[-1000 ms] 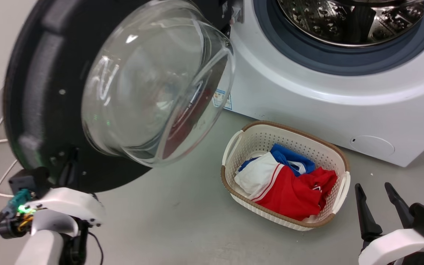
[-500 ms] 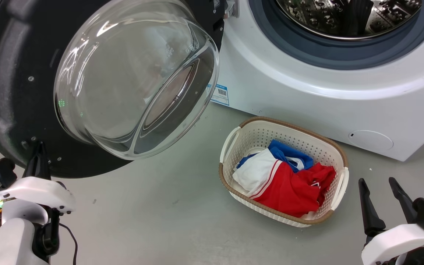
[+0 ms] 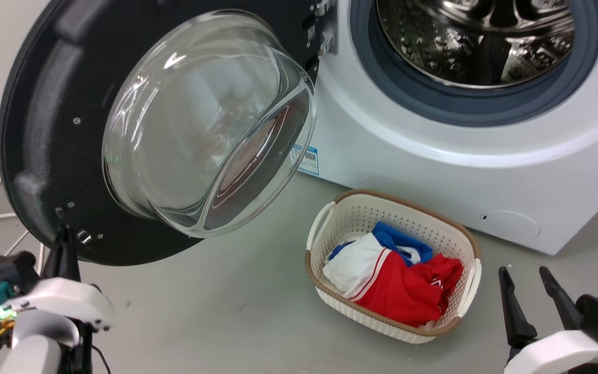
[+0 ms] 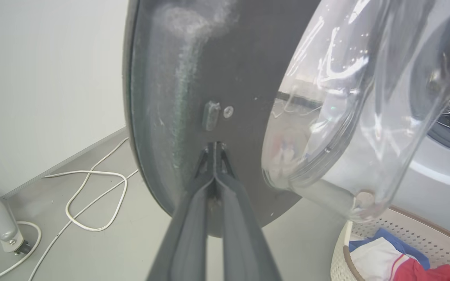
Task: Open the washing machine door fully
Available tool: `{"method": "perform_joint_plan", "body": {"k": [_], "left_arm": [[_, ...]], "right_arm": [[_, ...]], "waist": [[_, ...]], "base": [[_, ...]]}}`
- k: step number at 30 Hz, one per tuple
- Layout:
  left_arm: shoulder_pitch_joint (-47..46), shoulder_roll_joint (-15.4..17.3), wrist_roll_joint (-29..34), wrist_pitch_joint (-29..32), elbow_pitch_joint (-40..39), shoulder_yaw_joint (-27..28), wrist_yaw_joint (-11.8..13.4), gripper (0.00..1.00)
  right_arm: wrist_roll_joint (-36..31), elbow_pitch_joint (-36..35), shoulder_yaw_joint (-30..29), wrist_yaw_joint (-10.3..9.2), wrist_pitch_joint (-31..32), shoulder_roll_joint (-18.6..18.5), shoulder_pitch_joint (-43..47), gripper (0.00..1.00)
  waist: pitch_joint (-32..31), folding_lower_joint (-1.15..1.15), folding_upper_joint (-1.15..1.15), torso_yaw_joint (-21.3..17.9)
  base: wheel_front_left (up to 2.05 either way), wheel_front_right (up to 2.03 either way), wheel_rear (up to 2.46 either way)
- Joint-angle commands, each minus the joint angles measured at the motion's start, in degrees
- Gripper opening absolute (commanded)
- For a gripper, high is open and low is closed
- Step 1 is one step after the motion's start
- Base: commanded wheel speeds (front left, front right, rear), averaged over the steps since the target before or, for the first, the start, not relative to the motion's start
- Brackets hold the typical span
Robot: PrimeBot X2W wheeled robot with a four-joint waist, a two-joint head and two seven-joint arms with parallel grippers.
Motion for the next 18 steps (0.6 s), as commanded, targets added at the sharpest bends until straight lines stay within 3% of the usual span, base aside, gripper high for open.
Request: {"method": "perform_joint_plan", "body": {"k": [1, 14, 18], "left_arm": [[1.52, 0.06, 0.59, -0.38, -1.22, -0.39, 0.45, 0.0], [16.39, -2.71, 3.08, 3.15, -18.45, -4.8, 6.23, 0.0], [18.08, -3.57, 3.81, 4.24, -21.8, -7.06, 6.67, 0.0]], "right_arm": [[0.8, 0.46, 0.1, 0.01, -0.63, 0.02, 0.57, 1.0], [3.14, 3.07, 1.63, 0.01, -3.41, 0.03, 2.63, 1.0], [2.72, 2.98, 1.72, 0.01, -3.5, 0.02, 2.41, 1.0]], "waist": [[-1.74, 0.0, 0.0, -0.34], [-7.73, 0.0, 0.0, -3.84], [-8.56, 0.0, 0.0, -6.2]], "base": [[0.0, 0.0, 0.0], [0.0, 0.0, 0.0], [0.0, 0.0, 0.0]]}}
